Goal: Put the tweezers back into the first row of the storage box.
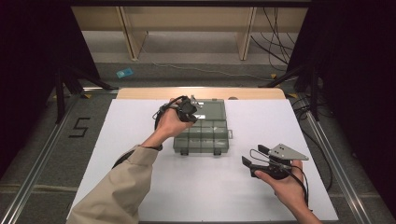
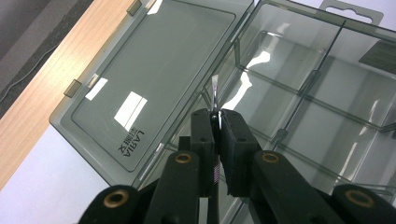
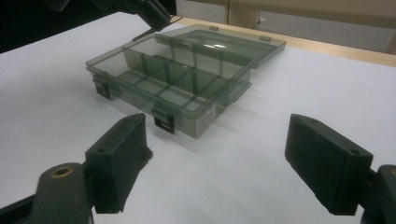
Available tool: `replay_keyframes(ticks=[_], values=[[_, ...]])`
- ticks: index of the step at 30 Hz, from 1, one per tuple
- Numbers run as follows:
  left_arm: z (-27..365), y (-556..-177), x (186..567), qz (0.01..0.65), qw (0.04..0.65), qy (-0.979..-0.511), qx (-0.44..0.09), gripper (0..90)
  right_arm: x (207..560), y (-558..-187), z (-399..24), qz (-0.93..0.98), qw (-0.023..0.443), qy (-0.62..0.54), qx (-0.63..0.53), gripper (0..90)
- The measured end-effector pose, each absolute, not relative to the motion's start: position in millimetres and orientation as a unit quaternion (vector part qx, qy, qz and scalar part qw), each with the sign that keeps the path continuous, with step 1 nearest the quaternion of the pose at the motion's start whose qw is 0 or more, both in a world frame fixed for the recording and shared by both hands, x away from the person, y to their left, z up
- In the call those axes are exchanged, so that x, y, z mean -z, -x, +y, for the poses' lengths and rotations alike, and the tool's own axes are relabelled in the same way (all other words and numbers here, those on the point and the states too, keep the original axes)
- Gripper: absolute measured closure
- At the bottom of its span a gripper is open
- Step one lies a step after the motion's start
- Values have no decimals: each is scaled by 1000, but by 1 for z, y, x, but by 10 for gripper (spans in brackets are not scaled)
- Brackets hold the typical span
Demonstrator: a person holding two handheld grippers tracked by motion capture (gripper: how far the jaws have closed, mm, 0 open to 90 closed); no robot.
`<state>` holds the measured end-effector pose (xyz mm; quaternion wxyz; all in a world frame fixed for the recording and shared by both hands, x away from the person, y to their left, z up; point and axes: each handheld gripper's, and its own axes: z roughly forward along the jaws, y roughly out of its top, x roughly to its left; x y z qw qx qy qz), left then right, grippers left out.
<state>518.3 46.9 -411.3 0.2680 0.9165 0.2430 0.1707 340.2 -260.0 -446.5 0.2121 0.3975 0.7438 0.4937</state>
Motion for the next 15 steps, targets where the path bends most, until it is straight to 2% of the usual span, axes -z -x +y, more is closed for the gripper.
replay_keyframes(ticks=[15], values=[[46, -520, 420, 240, 266, -917, -175, 836, 445, -339, -261, 750, 214, -399, -482, 219]])
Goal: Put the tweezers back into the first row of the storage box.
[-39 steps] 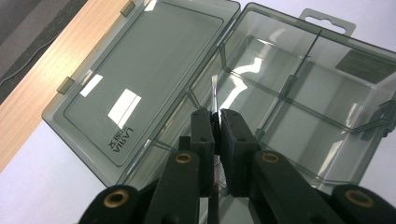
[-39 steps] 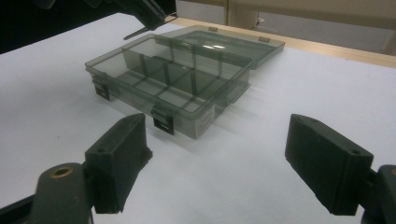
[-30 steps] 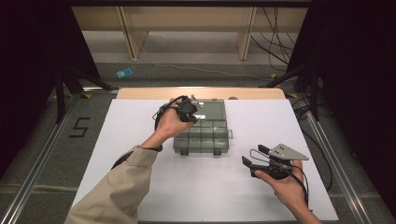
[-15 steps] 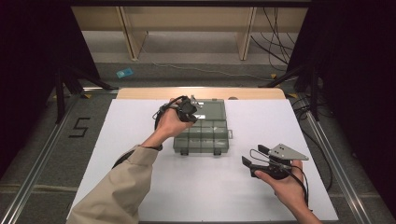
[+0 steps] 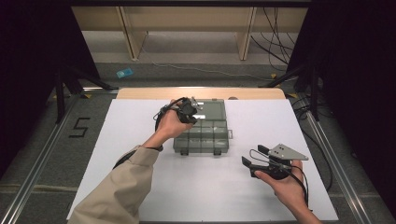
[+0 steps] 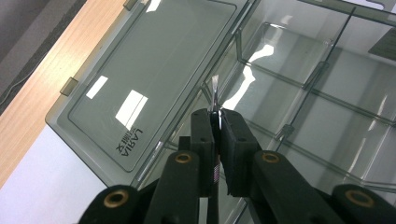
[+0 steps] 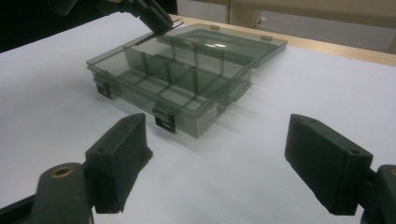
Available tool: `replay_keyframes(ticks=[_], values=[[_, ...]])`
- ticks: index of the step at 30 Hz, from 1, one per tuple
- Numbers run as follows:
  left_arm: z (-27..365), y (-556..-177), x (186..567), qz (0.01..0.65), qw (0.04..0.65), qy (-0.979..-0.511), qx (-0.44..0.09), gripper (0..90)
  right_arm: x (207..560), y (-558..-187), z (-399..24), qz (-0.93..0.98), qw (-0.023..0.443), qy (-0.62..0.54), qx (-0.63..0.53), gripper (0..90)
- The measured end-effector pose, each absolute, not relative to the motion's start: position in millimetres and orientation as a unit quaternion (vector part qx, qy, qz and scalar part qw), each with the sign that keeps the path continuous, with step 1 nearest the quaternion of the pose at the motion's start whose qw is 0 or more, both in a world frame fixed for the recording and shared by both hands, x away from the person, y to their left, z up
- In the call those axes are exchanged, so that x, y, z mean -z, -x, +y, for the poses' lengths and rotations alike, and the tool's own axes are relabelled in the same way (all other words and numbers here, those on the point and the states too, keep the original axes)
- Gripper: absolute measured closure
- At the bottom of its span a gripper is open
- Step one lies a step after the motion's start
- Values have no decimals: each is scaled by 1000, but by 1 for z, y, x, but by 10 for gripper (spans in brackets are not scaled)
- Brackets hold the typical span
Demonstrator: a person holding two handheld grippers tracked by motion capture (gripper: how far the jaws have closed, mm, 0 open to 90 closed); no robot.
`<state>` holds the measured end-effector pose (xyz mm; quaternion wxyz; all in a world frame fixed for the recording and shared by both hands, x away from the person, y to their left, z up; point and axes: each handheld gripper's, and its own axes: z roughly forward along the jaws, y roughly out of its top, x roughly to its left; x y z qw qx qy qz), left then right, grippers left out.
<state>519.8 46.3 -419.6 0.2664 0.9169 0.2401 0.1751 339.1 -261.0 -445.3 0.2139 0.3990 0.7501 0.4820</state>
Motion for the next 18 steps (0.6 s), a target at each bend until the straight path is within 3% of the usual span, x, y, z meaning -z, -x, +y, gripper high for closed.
replay_keyframes(ticks=[18], values=[[50, -523, 428, 242, 257, -919, -176, 836, 447, -341, -261, 748, 227, -391, -486, 220]])
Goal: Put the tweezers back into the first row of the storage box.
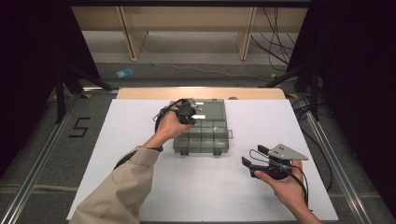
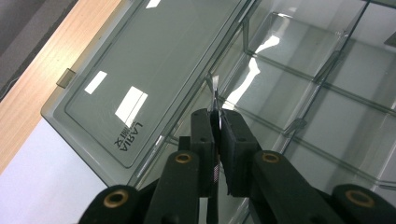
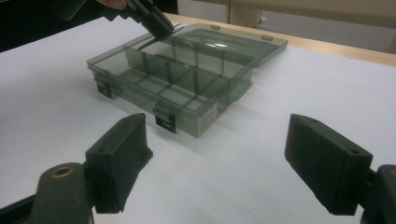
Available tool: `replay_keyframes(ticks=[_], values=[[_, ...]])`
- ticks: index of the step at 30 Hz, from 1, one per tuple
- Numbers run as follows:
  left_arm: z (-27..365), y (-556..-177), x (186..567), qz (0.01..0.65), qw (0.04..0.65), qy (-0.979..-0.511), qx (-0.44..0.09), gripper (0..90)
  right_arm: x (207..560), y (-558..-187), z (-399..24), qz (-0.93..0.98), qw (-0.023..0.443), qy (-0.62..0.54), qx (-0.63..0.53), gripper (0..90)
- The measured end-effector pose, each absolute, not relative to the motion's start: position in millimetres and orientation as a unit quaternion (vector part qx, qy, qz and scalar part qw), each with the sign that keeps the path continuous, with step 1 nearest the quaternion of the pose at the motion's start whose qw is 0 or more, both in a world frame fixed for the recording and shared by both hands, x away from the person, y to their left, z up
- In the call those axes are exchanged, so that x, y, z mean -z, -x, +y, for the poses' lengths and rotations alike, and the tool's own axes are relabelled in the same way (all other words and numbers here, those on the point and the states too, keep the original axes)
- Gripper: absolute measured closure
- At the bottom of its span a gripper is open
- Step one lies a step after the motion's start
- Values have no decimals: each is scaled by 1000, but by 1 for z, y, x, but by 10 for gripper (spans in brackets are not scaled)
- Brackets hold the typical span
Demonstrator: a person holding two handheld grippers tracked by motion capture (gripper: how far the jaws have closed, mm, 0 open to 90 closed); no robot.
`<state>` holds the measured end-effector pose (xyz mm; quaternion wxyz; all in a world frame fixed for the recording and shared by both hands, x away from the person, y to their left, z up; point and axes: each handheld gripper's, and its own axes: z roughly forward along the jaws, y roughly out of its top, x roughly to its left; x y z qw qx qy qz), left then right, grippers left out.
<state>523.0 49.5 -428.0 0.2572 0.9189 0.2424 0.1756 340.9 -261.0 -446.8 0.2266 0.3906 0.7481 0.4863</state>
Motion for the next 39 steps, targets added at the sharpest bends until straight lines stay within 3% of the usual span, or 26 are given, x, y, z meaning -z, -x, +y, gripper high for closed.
replay_keyframes(ticks=[39], values=[[48, -524, 443, 246, 254, -921, -166, 835, 448, -340, -259, 747, 207, -396, -492, 221]])
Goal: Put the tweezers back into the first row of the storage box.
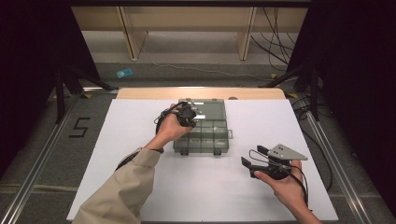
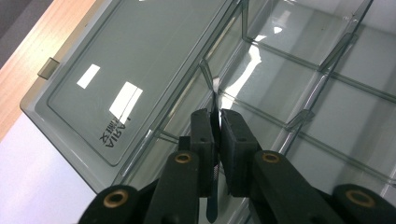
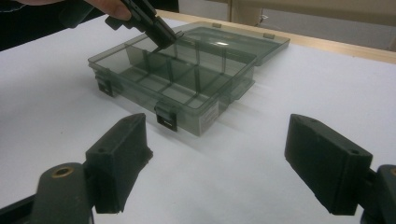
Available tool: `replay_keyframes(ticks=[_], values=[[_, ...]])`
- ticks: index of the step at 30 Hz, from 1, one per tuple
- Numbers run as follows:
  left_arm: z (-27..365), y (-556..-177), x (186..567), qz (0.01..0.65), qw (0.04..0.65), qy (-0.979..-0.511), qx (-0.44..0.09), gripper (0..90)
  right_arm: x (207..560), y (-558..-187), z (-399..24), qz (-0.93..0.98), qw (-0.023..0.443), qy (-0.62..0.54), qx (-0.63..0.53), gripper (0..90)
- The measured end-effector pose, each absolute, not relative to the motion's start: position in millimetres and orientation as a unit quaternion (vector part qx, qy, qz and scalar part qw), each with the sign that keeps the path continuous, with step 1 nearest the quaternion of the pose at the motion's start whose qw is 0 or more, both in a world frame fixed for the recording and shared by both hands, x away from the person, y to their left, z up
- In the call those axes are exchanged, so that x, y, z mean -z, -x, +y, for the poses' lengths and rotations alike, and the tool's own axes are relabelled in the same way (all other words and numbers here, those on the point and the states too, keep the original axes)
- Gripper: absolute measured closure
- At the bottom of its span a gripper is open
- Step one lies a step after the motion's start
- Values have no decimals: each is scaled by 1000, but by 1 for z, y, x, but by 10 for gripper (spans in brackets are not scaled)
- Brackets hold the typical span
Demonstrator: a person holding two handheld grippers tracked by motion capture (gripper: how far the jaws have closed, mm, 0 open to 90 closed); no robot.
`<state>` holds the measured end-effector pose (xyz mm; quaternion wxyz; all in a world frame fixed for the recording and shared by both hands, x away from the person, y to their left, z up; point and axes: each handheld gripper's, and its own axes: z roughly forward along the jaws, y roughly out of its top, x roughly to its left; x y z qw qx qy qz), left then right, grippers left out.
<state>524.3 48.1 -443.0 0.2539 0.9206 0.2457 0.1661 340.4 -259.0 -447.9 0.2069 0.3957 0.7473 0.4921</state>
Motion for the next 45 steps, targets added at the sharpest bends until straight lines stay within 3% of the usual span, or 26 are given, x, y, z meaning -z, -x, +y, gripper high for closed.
replay_keyframes(ticks=[11, 20, 25, 36, 45], values=[[47, -525, 447, 245, 251, -924, -152, 800, 448, -340, -259, 749, 205, -396, -491, 221], [48, -520, 437, 279, 298, -902, -140, 395, 448, -340, -259, 749, 204, -396, -490, 220], [56, -517, 428, 300, 301, -889, -171, 261, 447, -340, -259, 753, 205, -398, -482, 220], [86, -499, 414, 344, 332, -857, -193, 194, 448, -340, -259, 753, 206, -398, -482, 221], [123, -459, 420, 384, 371, -822, -199, 172, 448, -341, -260, 753, 214, -396, -480, 221]])
